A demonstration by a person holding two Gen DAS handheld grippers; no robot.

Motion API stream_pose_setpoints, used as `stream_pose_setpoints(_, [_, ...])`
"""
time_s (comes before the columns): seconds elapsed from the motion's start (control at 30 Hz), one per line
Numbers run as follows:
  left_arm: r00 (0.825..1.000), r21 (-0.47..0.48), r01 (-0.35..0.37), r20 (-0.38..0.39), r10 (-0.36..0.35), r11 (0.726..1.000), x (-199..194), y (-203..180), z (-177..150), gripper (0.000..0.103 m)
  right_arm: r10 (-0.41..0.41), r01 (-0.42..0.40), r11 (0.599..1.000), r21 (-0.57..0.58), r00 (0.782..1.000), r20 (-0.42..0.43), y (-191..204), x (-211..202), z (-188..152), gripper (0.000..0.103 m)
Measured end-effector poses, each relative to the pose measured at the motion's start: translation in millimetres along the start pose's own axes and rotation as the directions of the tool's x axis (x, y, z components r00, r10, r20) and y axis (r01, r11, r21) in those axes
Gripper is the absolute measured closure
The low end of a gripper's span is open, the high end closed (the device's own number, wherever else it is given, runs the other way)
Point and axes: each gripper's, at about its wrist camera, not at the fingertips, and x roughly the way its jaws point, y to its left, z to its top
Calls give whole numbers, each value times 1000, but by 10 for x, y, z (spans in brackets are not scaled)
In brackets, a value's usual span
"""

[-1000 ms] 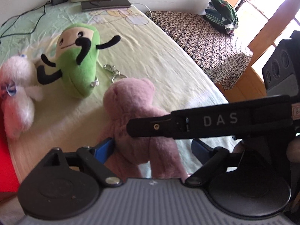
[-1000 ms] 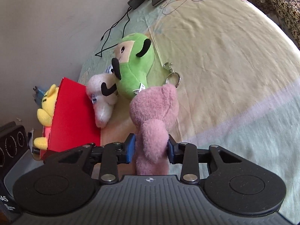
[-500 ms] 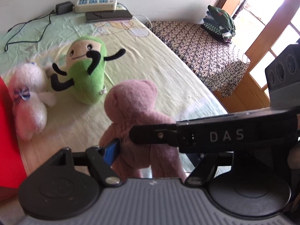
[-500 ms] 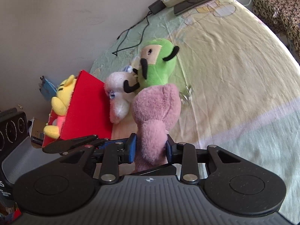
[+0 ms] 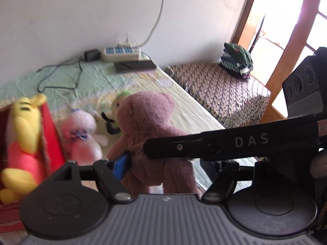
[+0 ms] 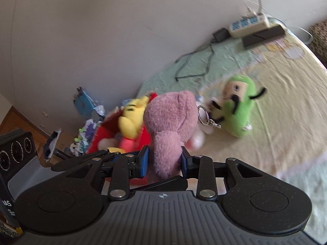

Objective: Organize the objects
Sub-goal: 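Carry the pink teddy bear with both grippers over the red box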

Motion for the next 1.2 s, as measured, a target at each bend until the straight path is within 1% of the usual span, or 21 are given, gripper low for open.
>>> stream_pose_setpoints(0.13, [996, 11, -36, 83, 35, 999, -397, 194, 68, 29, 58, -57, 998, -33, 998, 32, 316, 127, 99, 69])
stream_pose_setpoints(0.27, [985, 17, -85, 153, 82, 996, -738, 432, 126, 29, 106, -102, 992, -71, 993, 51, 641, 345, 183, 69])
stream_pose_setpoints(0.37, [976, -5, -102, 194, 101, 995, -968, 695, 177, 29, 136, -130, 987, -93, 989, 56, 864, 563, 240, 69])
stream_pose_setpoints(0.43, [971, -28, -102, 212, 106, 994, -1097, 909, 220, 29, 152, -146, 984, -101, 987, 52, 973, 733, 288, 69])
stream_pose_setpoints(0.57, [961, -31, -152, 229, 155, 988, -1268, 1240, 259, 28, 159, -152, 982, -111, 986, 53, 1159, 1049, 340, 69])
stream_pose_setpoints(0.67, [955, -36, -176, 234, 179, 984, -1338, 1481, 276, 29, 156, -151, 985, -88, 987, 45, 1227, 1288, 358, 70])
stream_pose_setpoints(0.8, [959, -47, -180, 216, 186, 983, -1338, 1823, 257, 29, 97, -95, 994, -62, 995, 28, 1282, 1590, 311, 72])
stream_pose_setpoints(0.93, [967, -39, -183, 172, 187, 982, -1198, 2060, 197, 31, 56, -56, 998, -19, 998, 5, 1203, 1818, 222, 84])
stream_pose_setpoints(0.97, [970, -37, -180, 160, 184, 983, -1163, 2102, 171, 31, 44, -44, 999, -20, 999, -2, 1199, 1875, 200, 93])
stream_pose_setpoints(1.0, [974, -42, -166, 148, 170, 985, -1128, 2156, 152, 31, 28, -29, 999, -18, 999, -14, 1177, 1926, 181, 92])
stream_pose_setpoints(1.03, [981, -52, -136, 133, 142, 989, -1083, 2214, 133, 31, -4, 3, 1000, -19, 1000, -23, 1154, 1973, 152, 95])
stream_pose_setpoints(1.07, [985, -56, -123, 117, 129, 991, -1016, 2252, 105, 29, -22, 21, 1000, -10, 999, -38, 1113, 2014, 125, 95])
stream_pose_setpoints(1.13, [986, -59, -134, 90, 139, 989, -870, 2324, 39, 23, -33, 34, 999, 4, 997, -72, 1053, 2060, 67, 95])
stream_pose_setpoints(1.2, [992, -83, -109, 55, 114, 991, -783, 2409, -43, 23, -59, 59, 998, -8, 995, -77, 1034, 2058, 15, 95])
